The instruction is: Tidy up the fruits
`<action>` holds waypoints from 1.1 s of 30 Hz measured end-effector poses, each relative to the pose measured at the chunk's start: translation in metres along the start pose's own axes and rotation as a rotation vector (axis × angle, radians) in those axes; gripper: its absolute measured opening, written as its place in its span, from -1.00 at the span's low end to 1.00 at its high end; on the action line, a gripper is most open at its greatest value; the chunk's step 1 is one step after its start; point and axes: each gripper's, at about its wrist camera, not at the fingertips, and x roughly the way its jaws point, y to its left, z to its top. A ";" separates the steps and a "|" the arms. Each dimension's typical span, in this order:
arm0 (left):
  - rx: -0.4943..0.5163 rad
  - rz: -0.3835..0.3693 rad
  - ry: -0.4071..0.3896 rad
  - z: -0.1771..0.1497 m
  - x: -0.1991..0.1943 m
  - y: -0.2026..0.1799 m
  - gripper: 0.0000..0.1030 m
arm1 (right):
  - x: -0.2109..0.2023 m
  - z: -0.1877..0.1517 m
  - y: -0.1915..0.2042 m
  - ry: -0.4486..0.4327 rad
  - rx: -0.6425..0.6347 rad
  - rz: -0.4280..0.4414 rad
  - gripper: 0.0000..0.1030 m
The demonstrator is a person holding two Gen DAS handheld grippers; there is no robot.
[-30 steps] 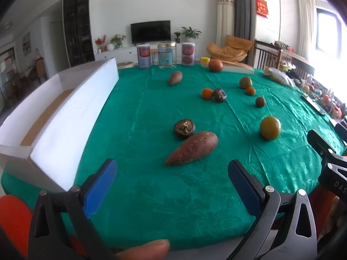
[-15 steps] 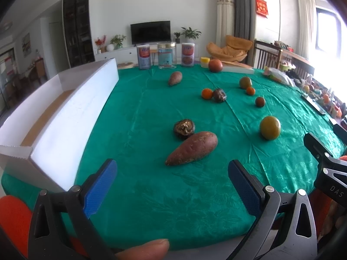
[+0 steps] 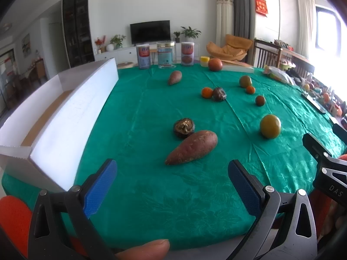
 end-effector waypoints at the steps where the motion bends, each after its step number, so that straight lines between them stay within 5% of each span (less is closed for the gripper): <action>1: 0.001 0.001 0.000 0.000 0.000 0.000 0.98 | 0.000 0.000 0.000 0.000 0.001 0.001 1.00; 33: 0.002 0.002 0.000 -0.001 0.000 0.000 0.98 | 0.004 -0.001 0.003 0.017 -0.013 0.018 1.00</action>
